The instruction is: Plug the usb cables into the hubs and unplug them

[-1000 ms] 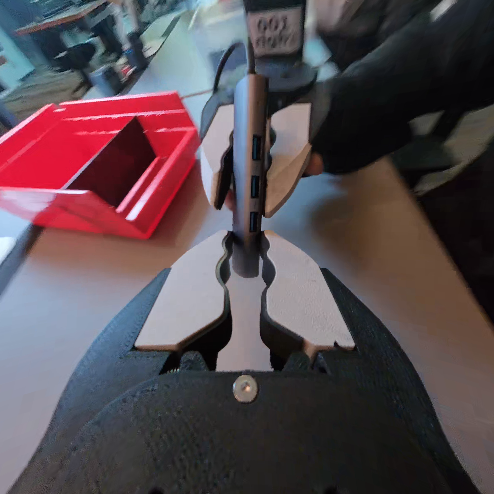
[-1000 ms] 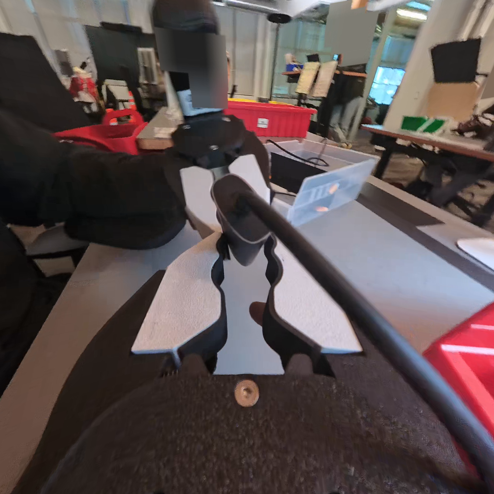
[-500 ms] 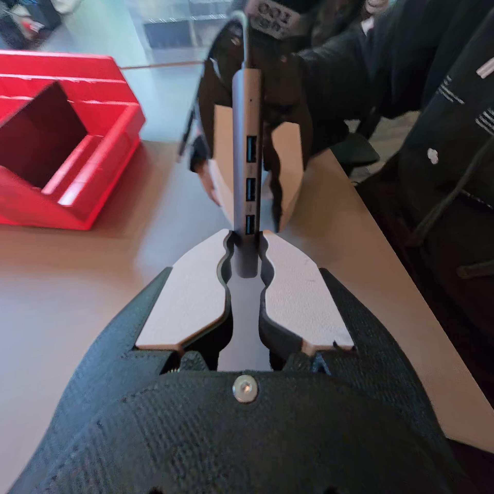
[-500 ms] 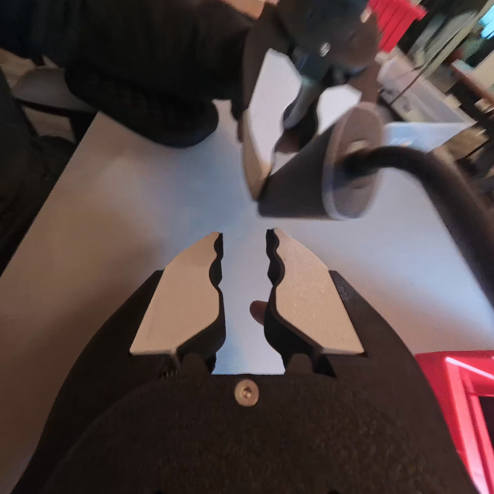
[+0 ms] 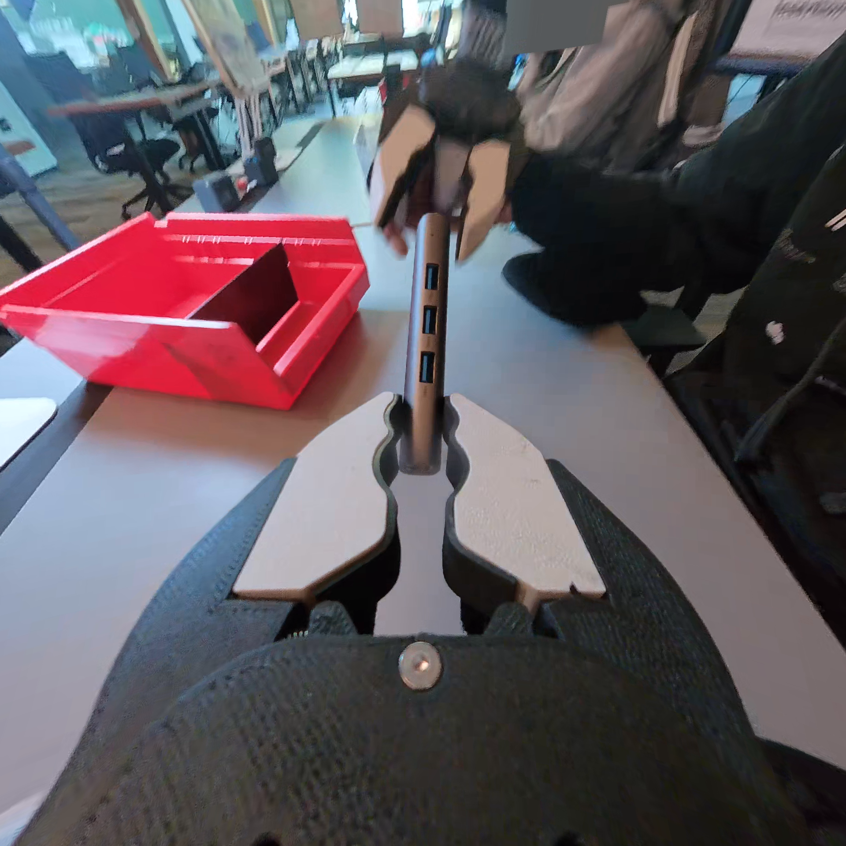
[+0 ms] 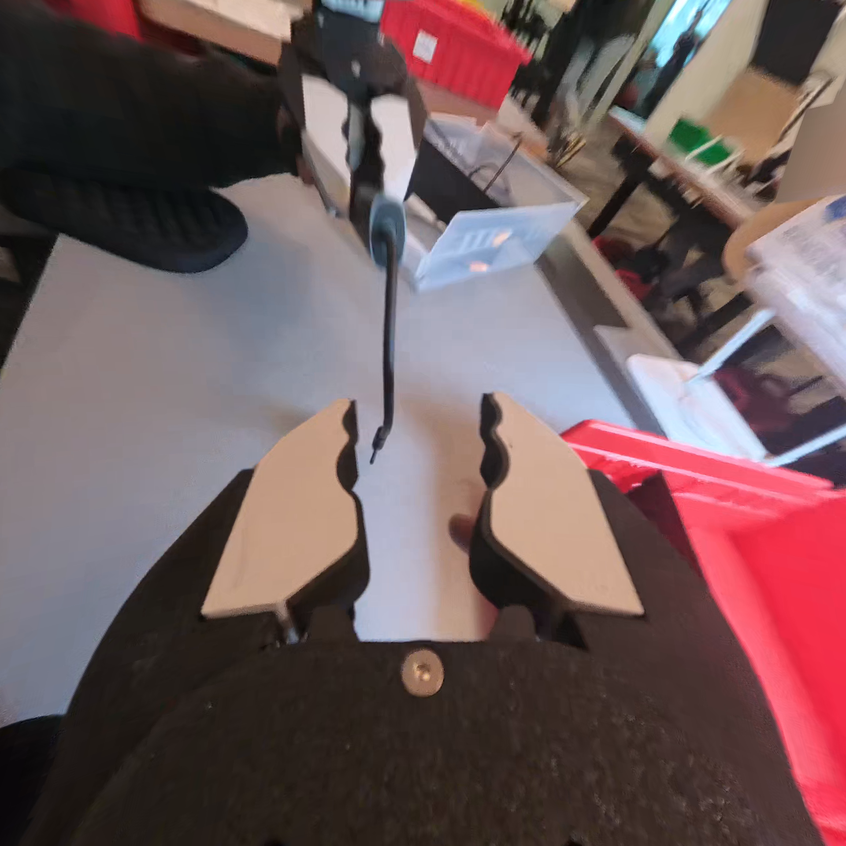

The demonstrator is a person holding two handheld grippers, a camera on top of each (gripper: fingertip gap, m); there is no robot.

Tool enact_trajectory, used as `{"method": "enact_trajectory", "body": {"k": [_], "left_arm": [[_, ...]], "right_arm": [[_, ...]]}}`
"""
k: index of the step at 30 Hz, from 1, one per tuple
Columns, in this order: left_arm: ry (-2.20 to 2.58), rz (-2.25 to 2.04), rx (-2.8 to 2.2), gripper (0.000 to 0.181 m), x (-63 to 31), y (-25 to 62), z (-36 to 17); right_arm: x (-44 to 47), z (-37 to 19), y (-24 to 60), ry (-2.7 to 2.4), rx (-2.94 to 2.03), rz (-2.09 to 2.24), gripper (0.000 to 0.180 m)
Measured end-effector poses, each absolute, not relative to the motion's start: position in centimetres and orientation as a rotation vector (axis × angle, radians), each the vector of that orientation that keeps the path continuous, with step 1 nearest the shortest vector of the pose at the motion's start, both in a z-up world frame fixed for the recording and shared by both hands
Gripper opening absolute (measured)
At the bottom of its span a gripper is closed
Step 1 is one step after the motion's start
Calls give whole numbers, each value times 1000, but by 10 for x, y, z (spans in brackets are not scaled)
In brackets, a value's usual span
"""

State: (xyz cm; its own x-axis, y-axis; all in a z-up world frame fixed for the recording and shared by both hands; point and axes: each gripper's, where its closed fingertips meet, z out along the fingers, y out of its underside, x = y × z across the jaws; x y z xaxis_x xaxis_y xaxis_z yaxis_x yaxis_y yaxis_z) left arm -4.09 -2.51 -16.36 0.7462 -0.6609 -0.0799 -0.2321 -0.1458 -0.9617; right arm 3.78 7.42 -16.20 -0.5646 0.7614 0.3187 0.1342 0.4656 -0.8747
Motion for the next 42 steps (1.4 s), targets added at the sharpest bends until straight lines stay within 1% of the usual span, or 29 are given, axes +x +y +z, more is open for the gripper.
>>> {"method": "enact_trajectory", "body": {"k": [1, 3, 5, 7, 10, 13, 18, 22, 26, 30, 34, 38, 42], "left_arm": [[717, -465, -1678, 16, -35, -26, -158], [724, -536, -1615, 16, -22, -28, -150], [740, -565, -1607, 16, -12, -26, -154], [782, -546, -1661, 16, -4, -23, -169], [829, -497, -1732, 16, -1, -21, -184], [862, -437, -1782, 16, 1, -19, -193], [857, -440, -1786, 16, -1, -19, -196], [811, -510, -1731, 16, 1, -17, -191], [768, -602, -1679, 16, 6, -16, -187], [715, -685, -1595, 16, 7, -18, -171], [664, -719, -1474, 16, 2, -25, -140], [642, -734, -1403, 16, -1, -31, -126], [675, -717, -1411, 16, 6, -31, -129]], "right_arm": [[34, -173, 66, -2026, -762, 1139, 60], [24, -188, 41, -2054, -718, 1188, 62], [18, -185, 8, -2030, -615, 1272, 54], [12, -180, -12, -2002, -549, 1280, 48], [7, -177, -21, -1960, -539, 1276, 37], [2, -182, -14, -1913, -540, 1199, 21], [0, -184, -14, -1889, -545, 1172, 22], [0, -174, -15, -1812, -596, 1291, 22], [2, -165, -15, -1774, -583, 1297, 24], [4, -160, -14, -1749, -623, 1326, 33], [8, -157, -22, -1767, -705, 1523, 46], [9, -158, -33, -1782, -691, 1567, 48], [10, -152, -40, -1746, -643, 1565, 42]]}}
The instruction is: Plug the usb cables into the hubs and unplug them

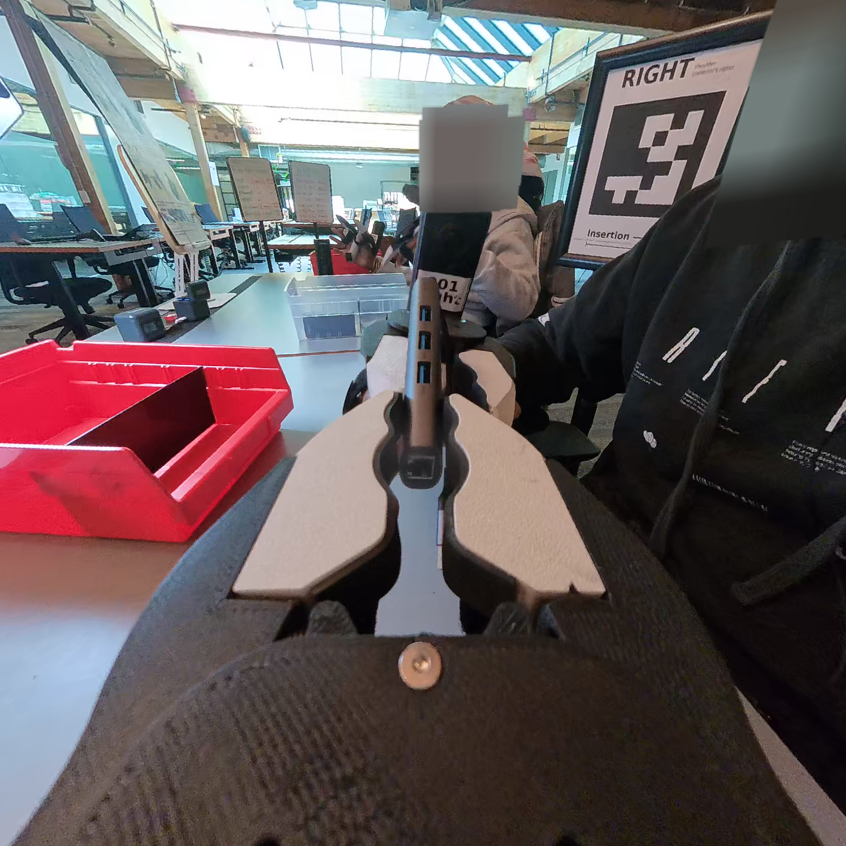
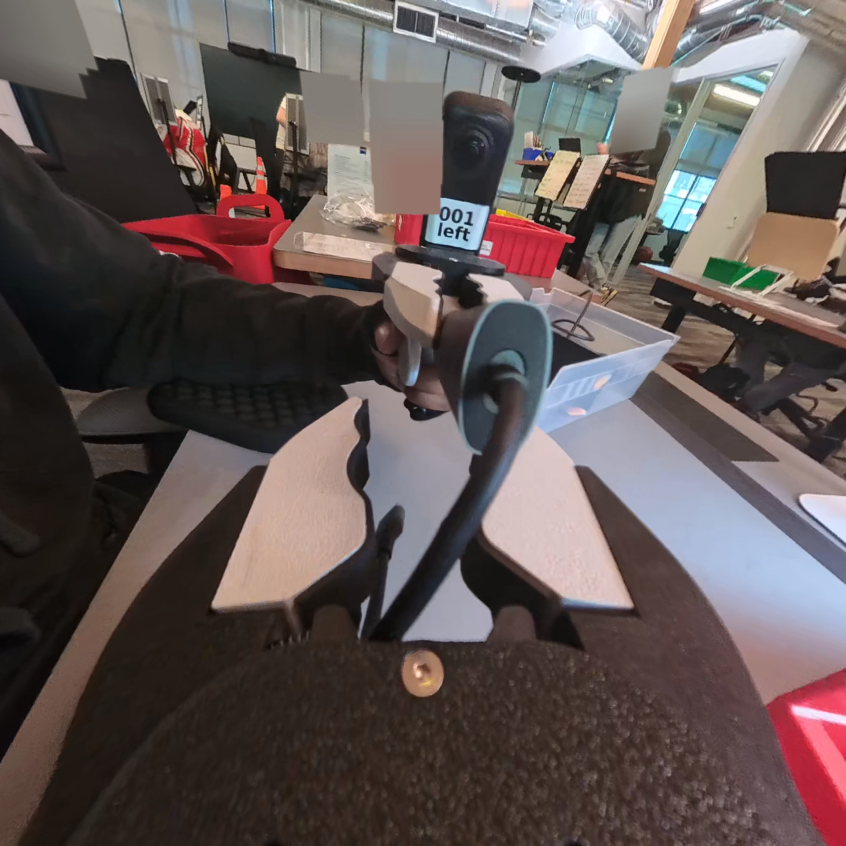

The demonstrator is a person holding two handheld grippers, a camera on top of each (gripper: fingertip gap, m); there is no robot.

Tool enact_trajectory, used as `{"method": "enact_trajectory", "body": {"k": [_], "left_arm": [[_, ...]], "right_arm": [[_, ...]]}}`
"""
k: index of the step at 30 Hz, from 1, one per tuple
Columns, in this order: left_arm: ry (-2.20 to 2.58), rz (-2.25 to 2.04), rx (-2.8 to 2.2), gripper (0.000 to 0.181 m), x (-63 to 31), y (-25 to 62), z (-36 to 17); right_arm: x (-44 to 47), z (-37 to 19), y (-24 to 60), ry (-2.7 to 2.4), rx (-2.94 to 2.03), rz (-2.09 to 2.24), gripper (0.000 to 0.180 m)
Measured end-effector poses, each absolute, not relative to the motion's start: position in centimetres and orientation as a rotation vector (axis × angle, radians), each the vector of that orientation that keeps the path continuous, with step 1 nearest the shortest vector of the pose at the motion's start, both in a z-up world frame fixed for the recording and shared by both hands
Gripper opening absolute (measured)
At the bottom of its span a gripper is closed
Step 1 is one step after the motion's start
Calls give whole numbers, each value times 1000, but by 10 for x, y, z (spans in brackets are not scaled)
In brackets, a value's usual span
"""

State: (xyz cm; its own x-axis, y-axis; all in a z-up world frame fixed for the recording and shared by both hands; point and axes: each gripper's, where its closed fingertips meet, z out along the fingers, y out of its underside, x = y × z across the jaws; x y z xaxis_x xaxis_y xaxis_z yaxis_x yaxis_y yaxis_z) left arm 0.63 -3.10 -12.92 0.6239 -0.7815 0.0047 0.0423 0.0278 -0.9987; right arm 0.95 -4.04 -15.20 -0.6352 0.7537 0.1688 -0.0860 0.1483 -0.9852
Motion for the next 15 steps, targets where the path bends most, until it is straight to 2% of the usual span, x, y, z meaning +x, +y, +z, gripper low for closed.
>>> {"method": "enact_trajectory", "body": {"k": [8, 15], "left_arm": [[819, -563, -1540, 16, 19, -27, -158], [872, -487, -1637, 16, 19, -23, -177]], "right_arm": [[11, -154, -34, -1761, -567, 1423, 25], [10, -174, -26, -1844, -520, 1245, 20]]}}
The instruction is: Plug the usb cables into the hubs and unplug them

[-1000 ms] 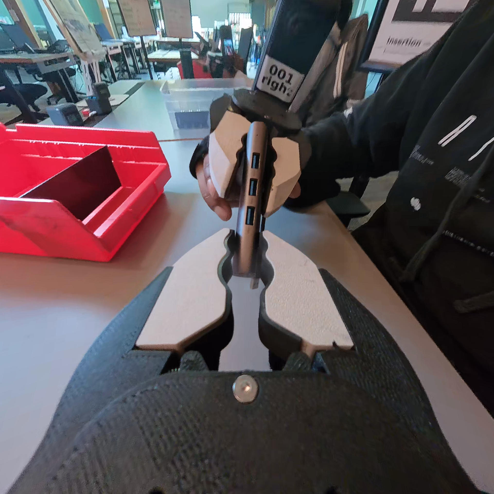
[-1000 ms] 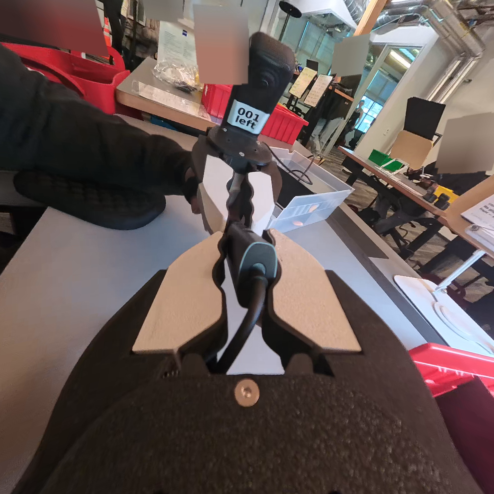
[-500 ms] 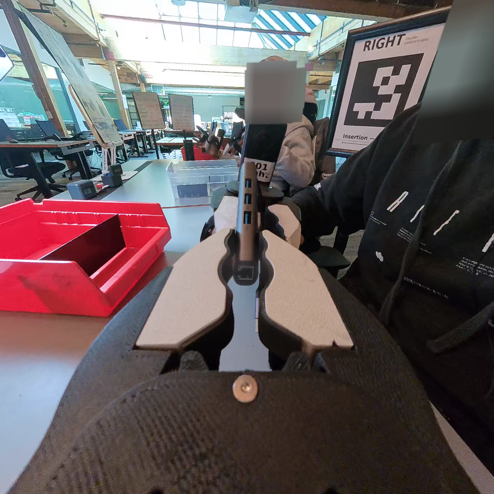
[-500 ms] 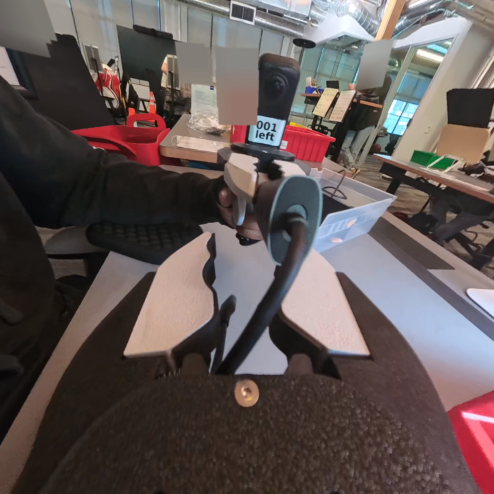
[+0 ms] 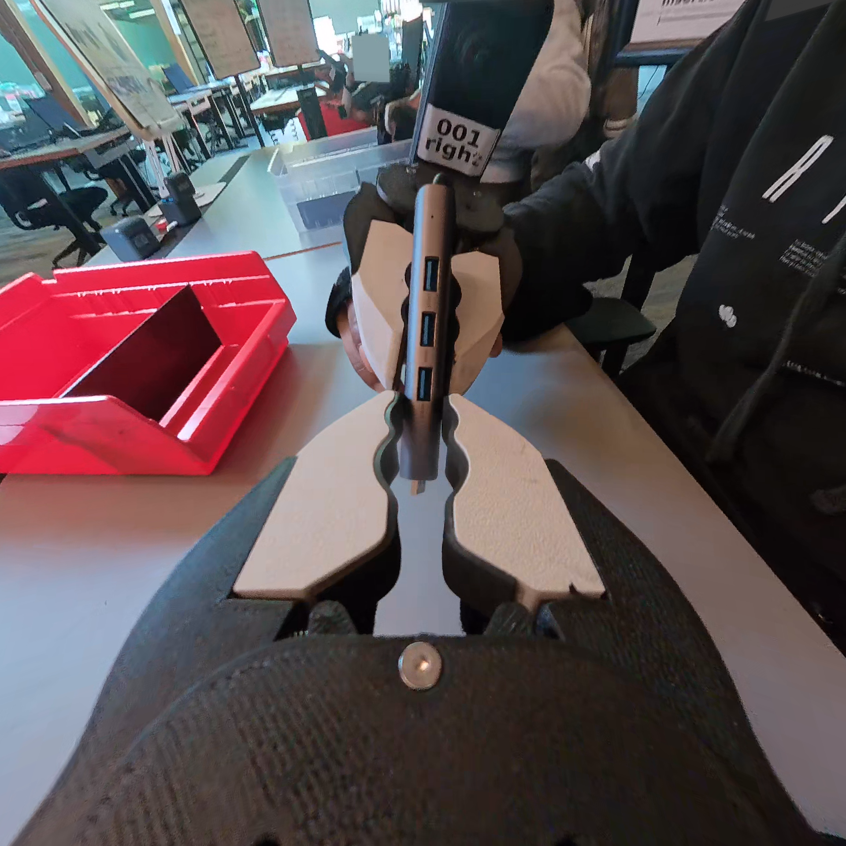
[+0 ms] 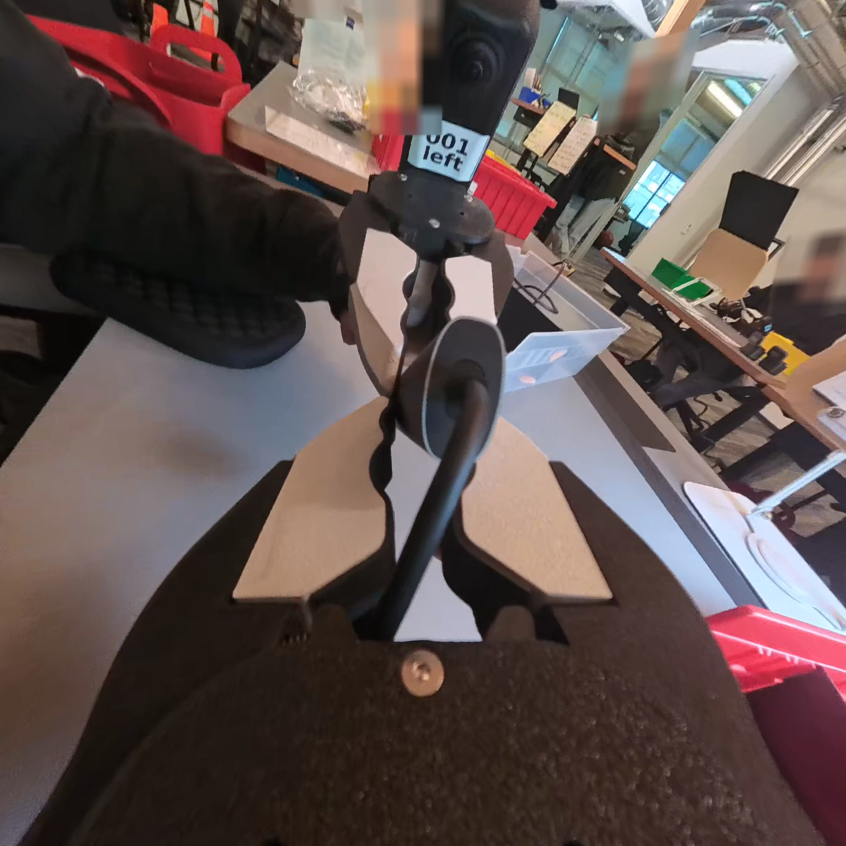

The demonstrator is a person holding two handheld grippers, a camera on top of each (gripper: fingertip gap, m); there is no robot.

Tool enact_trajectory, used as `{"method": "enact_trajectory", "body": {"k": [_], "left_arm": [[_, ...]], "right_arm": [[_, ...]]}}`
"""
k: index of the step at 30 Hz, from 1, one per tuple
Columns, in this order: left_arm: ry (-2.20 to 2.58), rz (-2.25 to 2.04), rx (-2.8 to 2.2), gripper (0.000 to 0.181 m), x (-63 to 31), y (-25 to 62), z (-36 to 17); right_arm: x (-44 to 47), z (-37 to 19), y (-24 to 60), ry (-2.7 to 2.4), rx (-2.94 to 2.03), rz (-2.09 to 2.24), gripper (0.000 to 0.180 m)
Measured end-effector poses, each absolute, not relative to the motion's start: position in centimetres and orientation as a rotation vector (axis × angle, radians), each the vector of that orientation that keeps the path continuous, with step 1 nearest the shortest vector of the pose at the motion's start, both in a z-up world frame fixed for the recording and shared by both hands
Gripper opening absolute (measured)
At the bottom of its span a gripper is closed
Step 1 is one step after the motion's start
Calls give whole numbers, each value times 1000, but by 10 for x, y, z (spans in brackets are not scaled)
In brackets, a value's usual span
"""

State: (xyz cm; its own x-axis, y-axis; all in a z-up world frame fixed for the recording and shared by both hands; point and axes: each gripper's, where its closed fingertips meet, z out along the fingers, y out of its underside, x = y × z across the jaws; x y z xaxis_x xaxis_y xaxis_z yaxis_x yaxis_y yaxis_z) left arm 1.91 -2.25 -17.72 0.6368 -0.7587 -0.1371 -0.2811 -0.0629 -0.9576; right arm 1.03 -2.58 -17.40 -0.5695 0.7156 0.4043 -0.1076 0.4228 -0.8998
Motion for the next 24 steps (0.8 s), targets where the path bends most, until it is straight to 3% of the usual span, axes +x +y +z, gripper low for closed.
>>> {"method": "enact_trajectory", "body": {"k": [5, 10, 17, 24], "left_arm": [[806, -497, -1715, 17, 15, -17, -185], [653, -506, -1668, 29, -12, -16, -158], [206, 11, -1913, 24, -168, -41, -114], [-288, 17, -2321, 26, -264, -58, -214]], "right_arm": [[6, -184, -19, -1873, -529, 1157, 18], [3, -174, 4, -1798, -579, 1115, 18], [0, -170, 41, -1730, -680, 1056, 18], [-3, -183, 35, -1763, -692, 1052, 18]]}}
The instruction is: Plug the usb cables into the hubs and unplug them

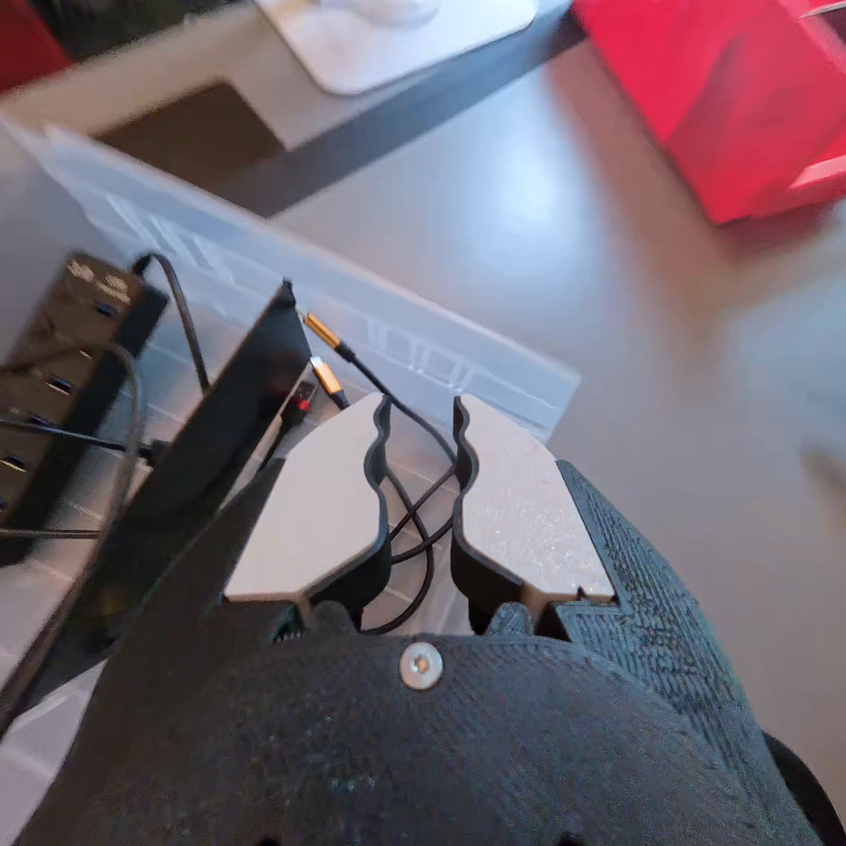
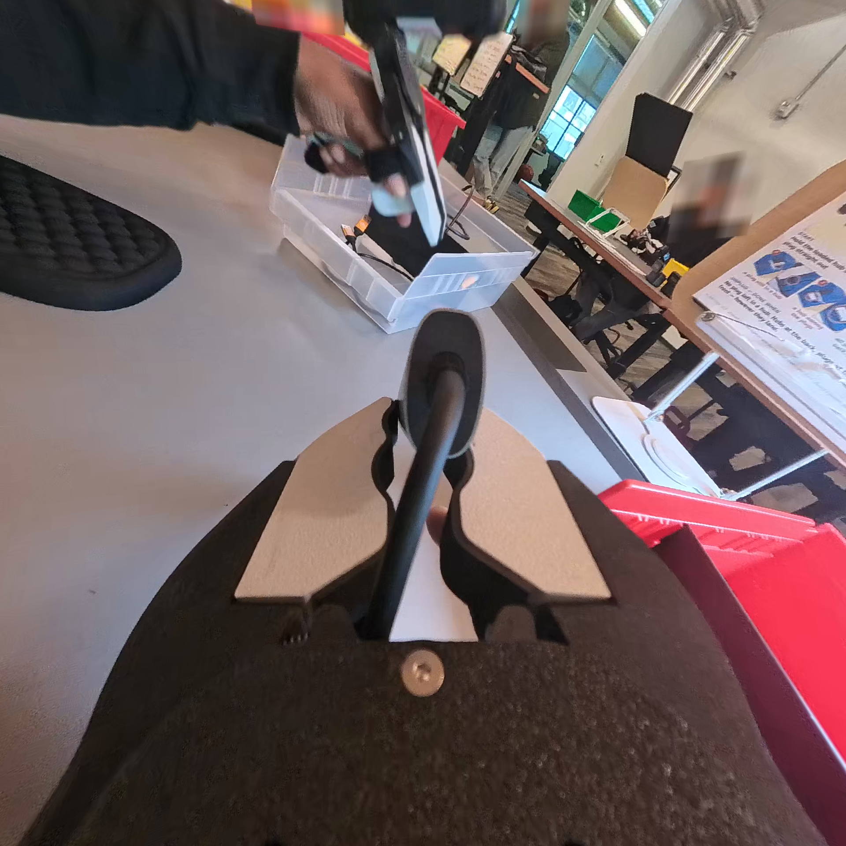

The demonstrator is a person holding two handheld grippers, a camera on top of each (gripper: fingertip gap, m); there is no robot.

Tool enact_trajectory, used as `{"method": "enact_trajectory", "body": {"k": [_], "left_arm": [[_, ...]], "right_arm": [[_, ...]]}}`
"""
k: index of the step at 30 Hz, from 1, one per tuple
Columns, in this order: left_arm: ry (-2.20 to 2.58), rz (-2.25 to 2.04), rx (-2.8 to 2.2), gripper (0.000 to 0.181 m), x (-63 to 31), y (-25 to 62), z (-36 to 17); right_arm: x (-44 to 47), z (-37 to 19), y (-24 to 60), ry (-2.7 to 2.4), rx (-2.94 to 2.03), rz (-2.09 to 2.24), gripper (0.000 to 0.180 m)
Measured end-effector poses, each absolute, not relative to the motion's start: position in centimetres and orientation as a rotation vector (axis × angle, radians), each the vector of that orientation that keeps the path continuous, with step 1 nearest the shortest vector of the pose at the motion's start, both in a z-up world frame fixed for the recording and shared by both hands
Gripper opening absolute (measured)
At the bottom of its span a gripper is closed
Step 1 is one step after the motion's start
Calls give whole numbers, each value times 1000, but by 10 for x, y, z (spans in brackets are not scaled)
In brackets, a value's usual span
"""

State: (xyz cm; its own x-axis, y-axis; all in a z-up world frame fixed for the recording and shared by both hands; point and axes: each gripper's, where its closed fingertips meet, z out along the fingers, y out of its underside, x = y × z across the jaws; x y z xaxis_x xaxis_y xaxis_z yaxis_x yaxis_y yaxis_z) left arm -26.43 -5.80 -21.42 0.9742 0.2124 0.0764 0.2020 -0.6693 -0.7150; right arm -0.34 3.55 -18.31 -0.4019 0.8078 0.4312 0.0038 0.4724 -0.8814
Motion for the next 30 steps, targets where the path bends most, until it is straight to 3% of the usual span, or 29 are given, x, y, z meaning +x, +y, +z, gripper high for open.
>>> {"method": "enact_trajectory", "body": {"k": [5, 12, 19, 24, 27, 30], "left_arm": [[-489, -114, -2382, 24, -282, -42, -270], [-431, -186, -2448, 7, -282, -36, -287], [-238, -34, -2059, 3, -263, -42, -154], [43, -101, -1737, 3, -182, -44, -41], [154, -238, -1611, 4, -128, -43, -18], [174, -371, -1582, 4, -96, -37, -38]], "right_arm": [[-3, -191, 34, -1779, -712, 1072, 17], [-3, -190, 36, -1771, -730, 1102, 17], [0, -175, 43, -1707, -724, 1114, 18], [1, -159, 56, -1607, -753, 1138, 18], [2, -153, 68, -1557, -773, 1130, 18], [4, -149, 78, -1518, -797, 1122, 18]]}}
